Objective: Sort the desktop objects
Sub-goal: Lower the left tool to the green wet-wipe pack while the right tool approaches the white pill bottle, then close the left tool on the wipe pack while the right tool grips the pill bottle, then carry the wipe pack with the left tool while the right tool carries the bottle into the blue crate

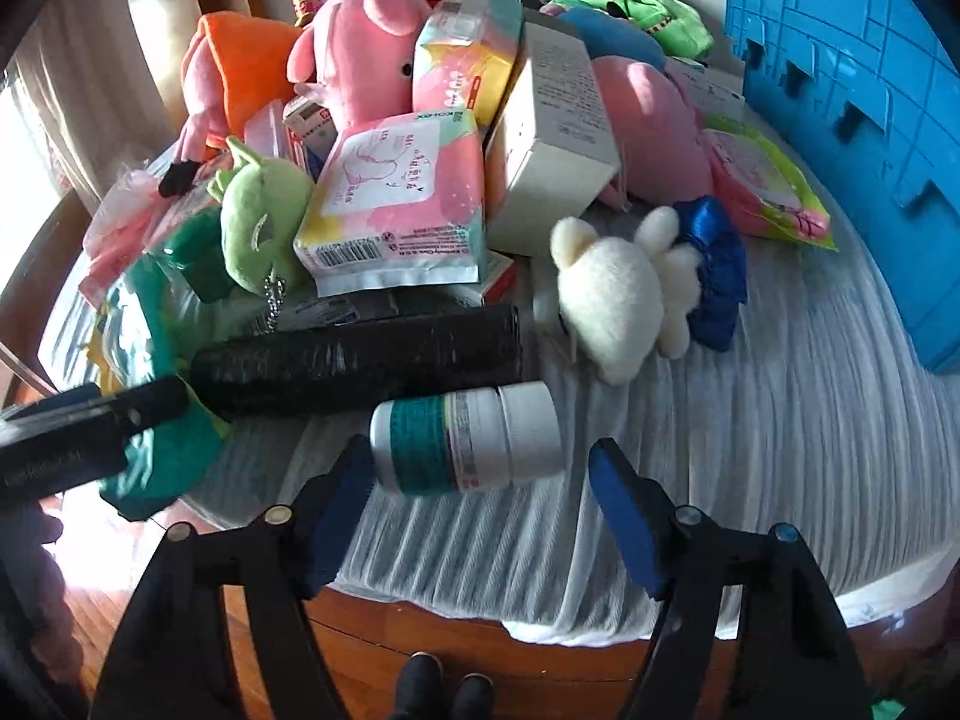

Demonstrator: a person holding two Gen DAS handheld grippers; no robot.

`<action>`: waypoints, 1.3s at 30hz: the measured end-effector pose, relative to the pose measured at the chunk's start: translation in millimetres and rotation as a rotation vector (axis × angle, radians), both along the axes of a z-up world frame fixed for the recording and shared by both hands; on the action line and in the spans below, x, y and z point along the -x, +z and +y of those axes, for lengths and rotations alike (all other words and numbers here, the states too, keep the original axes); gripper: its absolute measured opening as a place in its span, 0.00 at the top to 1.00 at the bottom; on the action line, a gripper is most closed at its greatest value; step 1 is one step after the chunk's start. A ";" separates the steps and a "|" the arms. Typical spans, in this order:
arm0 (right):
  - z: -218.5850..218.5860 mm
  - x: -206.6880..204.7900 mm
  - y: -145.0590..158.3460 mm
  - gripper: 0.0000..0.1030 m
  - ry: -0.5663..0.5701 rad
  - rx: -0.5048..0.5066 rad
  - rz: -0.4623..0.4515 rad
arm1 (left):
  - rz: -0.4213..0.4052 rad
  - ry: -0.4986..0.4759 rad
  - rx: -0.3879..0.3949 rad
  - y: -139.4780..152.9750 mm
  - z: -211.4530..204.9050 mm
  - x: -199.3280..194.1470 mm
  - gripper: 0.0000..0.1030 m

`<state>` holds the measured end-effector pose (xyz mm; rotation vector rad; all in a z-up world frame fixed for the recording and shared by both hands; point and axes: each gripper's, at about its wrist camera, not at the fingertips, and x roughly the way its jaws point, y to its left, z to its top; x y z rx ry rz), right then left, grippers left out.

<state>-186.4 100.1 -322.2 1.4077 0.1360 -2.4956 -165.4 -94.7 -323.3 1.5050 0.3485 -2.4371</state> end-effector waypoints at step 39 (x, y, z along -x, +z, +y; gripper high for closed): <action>-9.9 -5.8 27.2 0.43 0.063 0.004 0.049 | 0.119 -0.027 0.097 63.7 0.7 -31.9 0.21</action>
